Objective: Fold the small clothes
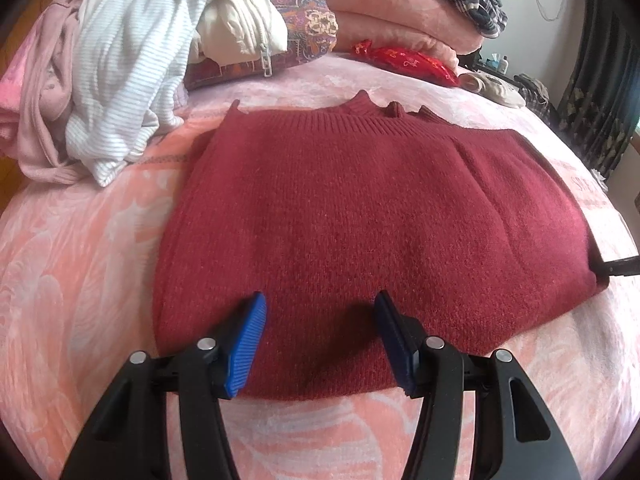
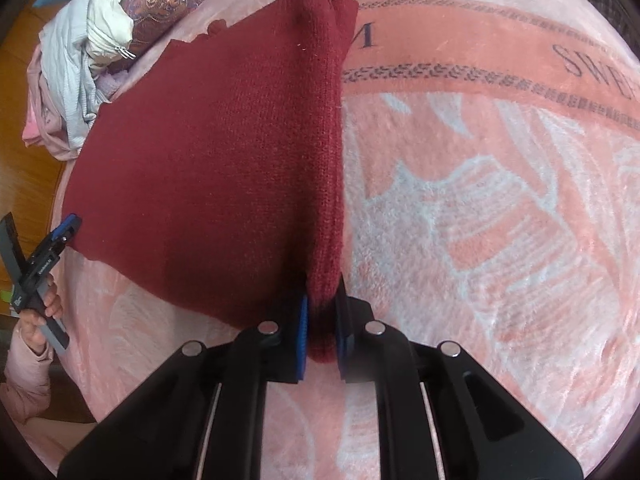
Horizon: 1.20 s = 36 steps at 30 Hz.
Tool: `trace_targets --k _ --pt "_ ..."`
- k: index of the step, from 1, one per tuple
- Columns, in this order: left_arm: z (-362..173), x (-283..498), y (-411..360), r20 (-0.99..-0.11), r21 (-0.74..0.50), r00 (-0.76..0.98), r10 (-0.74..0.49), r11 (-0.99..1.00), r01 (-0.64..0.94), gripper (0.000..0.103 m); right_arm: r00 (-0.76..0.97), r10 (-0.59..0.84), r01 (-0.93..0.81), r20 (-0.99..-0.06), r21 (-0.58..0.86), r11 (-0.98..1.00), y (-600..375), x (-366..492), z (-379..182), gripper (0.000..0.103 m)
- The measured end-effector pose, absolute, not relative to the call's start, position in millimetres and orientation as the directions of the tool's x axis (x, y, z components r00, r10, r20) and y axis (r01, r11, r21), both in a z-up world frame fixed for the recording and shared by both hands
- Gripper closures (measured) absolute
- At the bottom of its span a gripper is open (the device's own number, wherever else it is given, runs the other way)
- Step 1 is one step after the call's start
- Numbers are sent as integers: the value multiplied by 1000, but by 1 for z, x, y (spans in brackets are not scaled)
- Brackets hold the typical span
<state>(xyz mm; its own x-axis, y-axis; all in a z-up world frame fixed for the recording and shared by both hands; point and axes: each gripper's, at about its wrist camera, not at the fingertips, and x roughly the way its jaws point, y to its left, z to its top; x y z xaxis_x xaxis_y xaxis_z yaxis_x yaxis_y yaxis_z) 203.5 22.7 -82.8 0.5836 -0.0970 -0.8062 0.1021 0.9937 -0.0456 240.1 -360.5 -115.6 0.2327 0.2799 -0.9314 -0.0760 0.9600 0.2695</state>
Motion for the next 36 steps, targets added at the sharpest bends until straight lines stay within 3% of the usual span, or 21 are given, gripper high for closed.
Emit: trace_targets --k 2,6,8,9,13,16,18,21,23,26,31,36 --pt "-82 203 22 -807 -46 583 -95 994 99 46 239 281 -73 -929 271 960 -360 238 -112 82" --pt "-80 201 20 -804 -34 589 -85 995 98 44 270 302 -75 -915 292 953 -361 238 -91 77" --pt "-79 200 18 -802 -32 592 -85 995 99 43 317 296 -84 -901 284 955 -358 244 -74 56" --pt "-79 200 17 -802 -32 592 -86 994 101 42 333 293 -86 -896 280 956 -357 248 -70 53" --pt "-77 198 10 -798 -19 597 -81 994 109 41 379 280 -64 -882 276 959 -353 283 -63 52" --pt "-78 199 6 -798 -9 598 -80 993 120 39 390 255 -29 -885 265 964 -351 313 -75 46" --pt "-79 200 5 -799 -6 596 -78 993 122 38 378 260 4 -889 282 959 -352 329 -86 46" --pt "-82 204 7 -804 -14 589 -80 993 115 37 350 280 28 -894 309 951 -350 348 -102 62" --pt "-84 208 12 -813 -39 576 -92 994 104 34 349 289 29 -891 319 947 -350 352 -104 79" --pt "-86 216 20 -822 -59 562 -93 995 79 34 344 289 37 -894 320 947 -354 355 -104 85" --pt "-92 225 27 -836 -96 537 -114 993 61 33 340 273 65 -900 312 948 -357 351 -114 83" --pt "-88 224 27 -835 -110 535 -130 992 69 31 350 293 34 -890 325 945 -359 334 -92 62"
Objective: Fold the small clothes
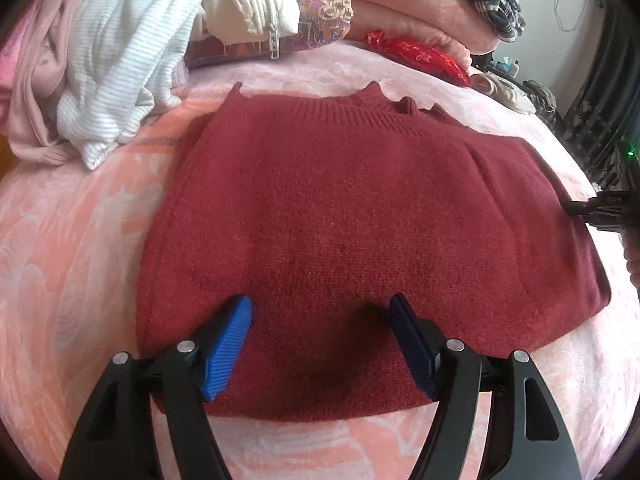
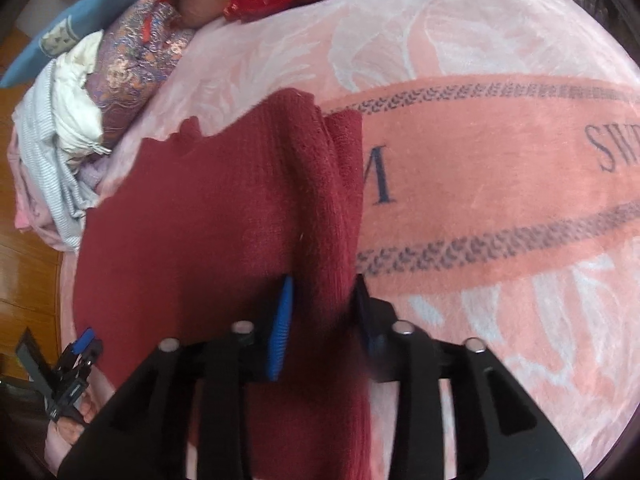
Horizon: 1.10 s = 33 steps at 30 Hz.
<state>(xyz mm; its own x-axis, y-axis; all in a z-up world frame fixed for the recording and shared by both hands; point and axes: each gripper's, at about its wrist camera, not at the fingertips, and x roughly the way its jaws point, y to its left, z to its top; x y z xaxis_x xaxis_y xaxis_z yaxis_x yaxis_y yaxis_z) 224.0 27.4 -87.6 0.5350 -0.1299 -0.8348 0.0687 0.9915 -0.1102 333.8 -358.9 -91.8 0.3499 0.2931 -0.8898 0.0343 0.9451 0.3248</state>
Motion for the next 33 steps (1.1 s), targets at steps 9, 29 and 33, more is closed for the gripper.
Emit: trace_targets --k 9,29,33 --pt "-61 236 39 -823 -135 556 -115 991 5 16 252 236 -38 -938 234 972 -345 310 -89 41" --pt "-90 269 55 -880 -146 458 -121 989 -18 7 201 263 8 -943 270 963 -334 320 -112 84" --pt "-92 280 61 -896 -184 419 -149 982 -45 7 207 177 -16 -962 177 984 -321 321 -97 86"
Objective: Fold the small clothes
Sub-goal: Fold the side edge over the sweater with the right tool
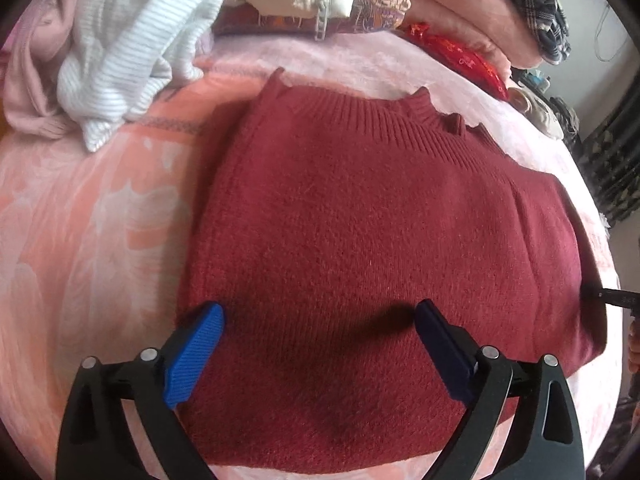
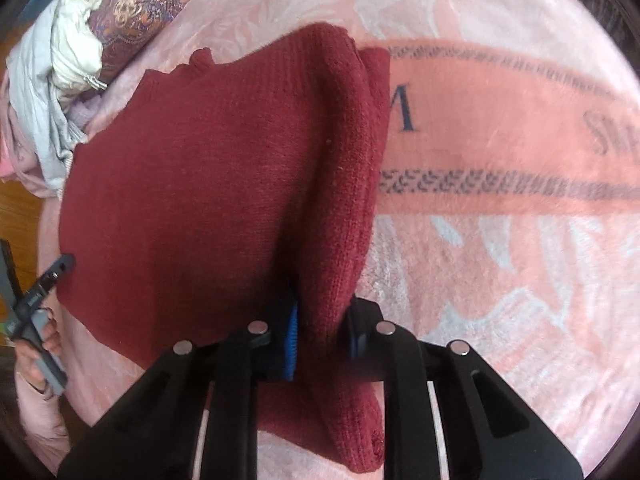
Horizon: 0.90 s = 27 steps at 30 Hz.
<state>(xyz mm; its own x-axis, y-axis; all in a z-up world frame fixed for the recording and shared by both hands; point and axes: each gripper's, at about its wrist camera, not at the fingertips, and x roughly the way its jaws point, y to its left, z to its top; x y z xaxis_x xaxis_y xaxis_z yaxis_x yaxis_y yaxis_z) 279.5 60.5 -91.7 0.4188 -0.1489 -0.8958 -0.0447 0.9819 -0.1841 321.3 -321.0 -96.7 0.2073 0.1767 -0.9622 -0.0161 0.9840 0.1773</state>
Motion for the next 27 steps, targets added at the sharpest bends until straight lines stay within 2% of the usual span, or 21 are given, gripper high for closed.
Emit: trace_targets --k 5,12,27 --pt "-96 284 55 -913 -153 387 -133 988 -22 4 228 111 -54 -967 102 993 -294 325 -69 87" --pt "-97 287 53 -925 -129 361 -117 992 -9 4 246 146 -132 -958 116 984 -247 332 -49 87" --pt "-97 283 56 -918 -131 377 -122 991 1 4 243 328 -185 -913 288 940 -176 329 -63 88"
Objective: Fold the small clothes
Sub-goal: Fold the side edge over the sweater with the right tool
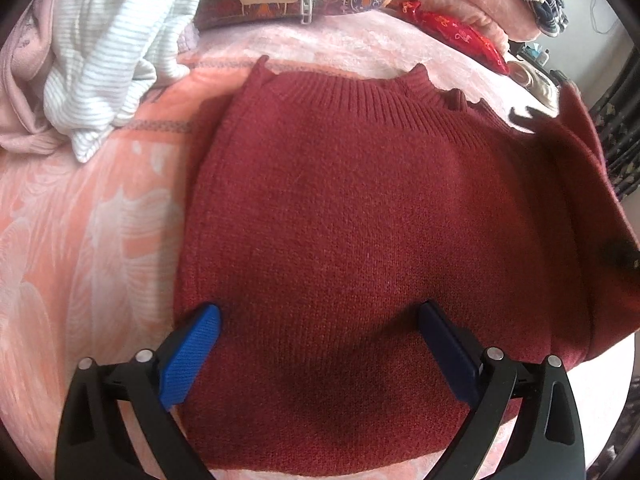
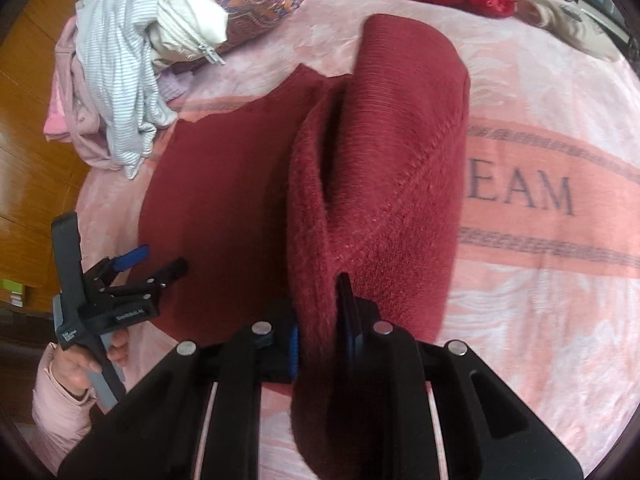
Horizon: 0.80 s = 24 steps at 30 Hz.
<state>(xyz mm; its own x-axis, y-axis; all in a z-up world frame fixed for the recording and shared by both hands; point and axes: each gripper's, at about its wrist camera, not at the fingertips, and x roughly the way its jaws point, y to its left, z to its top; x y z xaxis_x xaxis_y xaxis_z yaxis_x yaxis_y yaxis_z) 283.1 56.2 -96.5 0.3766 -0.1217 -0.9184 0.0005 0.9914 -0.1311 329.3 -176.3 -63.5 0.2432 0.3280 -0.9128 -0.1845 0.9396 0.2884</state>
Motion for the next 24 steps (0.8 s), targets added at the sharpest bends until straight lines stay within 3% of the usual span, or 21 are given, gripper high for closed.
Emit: trace_targets --k 4,6,7,8,17,24 --pt "-97 283 53 -918 -120 381 -111 993 1 4 212 346 -176 -914 312 934 -168 327 -79 82" --pt "-97 282 53 -918 -115 383 -107 993 1 4 192 386 -188 -902 353 917 -167 327 -82 71" --pt "-97 281 52 -917 -114 384 -106 993 2 4 178 425 -189 -887 393 900 -167 326 -82 57" --pt "-97 281 53 -917 -114 385 -106 994 3 4 176 457 -181 -872 428 885 -169 325 -80 52" --pt "-86 278 53 -903 -153 410 -125 988 -37 4 167 485 -147 -858 465 873 -194 311 -68 57" --pt "-58 285 20 -844 -321 443 -301 947 32 5 115 472 -178 -874 449 876 -186 298 -96 59"
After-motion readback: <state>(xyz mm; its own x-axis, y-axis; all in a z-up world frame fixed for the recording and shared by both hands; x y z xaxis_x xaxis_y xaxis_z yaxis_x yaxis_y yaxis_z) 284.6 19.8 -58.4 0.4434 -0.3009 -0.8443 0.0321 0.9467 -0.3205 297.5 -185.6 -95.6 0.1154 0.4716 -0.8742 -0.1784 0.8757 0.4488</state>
